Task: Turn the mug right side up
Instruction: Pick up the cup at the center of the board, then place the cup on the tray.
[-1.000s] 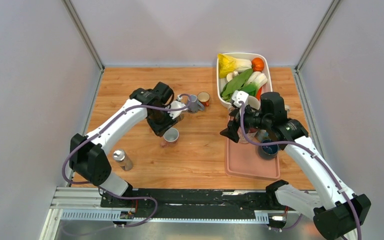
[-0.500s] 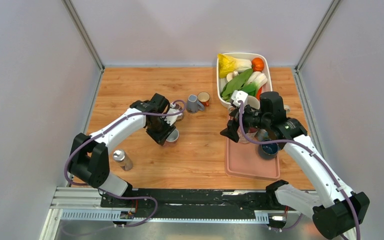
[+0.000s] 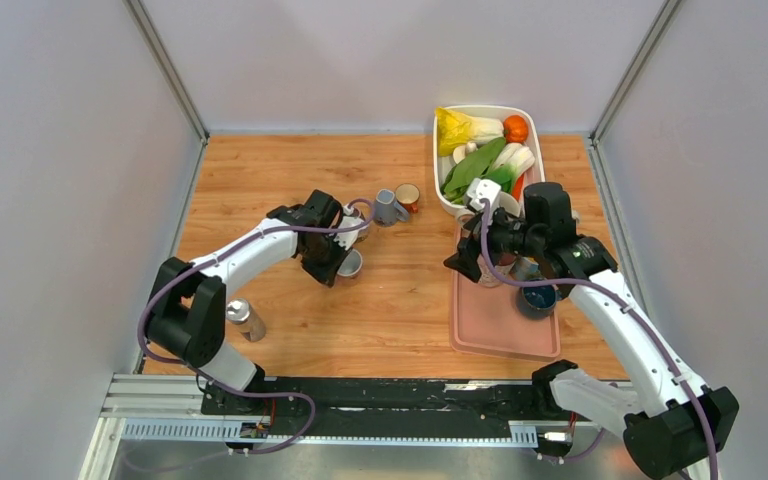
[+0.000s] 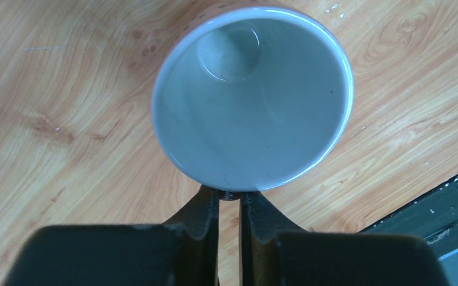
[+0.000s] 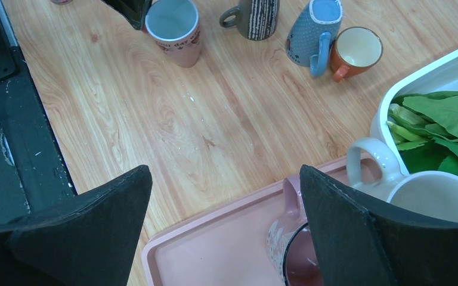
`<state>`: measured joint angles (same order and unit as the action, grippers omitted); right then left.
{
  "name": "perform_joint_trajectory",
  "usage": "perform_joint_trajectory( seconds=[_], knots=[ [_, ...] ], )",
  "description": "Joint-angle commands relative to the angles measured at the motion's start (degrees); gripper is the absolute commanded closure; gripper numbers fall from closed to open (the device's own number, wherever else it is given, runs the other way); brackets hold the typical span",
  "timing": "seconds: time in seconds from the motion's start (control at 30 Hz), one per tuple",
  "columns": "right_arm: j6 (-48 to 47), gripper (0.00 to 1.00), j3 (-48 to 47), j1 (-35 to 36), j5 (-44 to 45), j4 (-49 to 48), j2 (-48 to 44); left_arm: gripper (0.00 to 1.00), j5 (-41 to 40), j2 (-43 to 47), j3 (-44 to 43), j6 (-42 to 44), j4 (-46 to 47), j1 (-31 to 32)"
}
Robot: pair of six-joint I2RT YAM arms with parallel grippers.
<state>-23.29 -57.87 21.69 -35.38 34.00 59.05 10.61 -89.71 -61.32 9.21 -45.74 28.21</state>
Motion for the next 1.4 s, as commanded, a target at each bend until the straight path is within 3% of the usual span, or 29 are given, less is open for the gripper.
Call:
perform_joint_trajectory(
  seconds=[0.0, 0.23, 0.43, 0.83, 1.17, 1.37],
  knots=[
    [-0.6, 0.02, 0.0, -1.0, 0.5, 0.0, -1.9, 0.98, 2.1, 3.0, 2.7, 1.5, 3.2, 0.1],
    [-1.1, 0.02, -1.2, -3.2, 4.5, -0.1, -2.8, 1.00, 7.7, 12.6, 2.3, 9.7, 2.6, 0.3],
    [1.4, 0.02, -4.1, -6.5, 10.9, -3.3, -2.6, 1.00, 13.7, 14.5, -5.5, 20.8, -2.6, 4.8],
    [6.3, 0.02, -7.9, -10.6, 24.0, -11.4, -2.8, 1.00, 12.7, 0.2, -27.7, 28.7, -7.0, 21.2],
    [8.4, 0.01, -10.4, -12.4, 27.1, -13.8, -0.9, 1.00, 8.5, -12.0, -36.7, 26.8, -8.3, 28.7],
    [9.7, 0.01, -11.0, -13.6, 27.2, -13.8, -0.7, 1.00, 5.0, -15.0, -36.2, 27.9, -1.7, 30.9]
  ],
)
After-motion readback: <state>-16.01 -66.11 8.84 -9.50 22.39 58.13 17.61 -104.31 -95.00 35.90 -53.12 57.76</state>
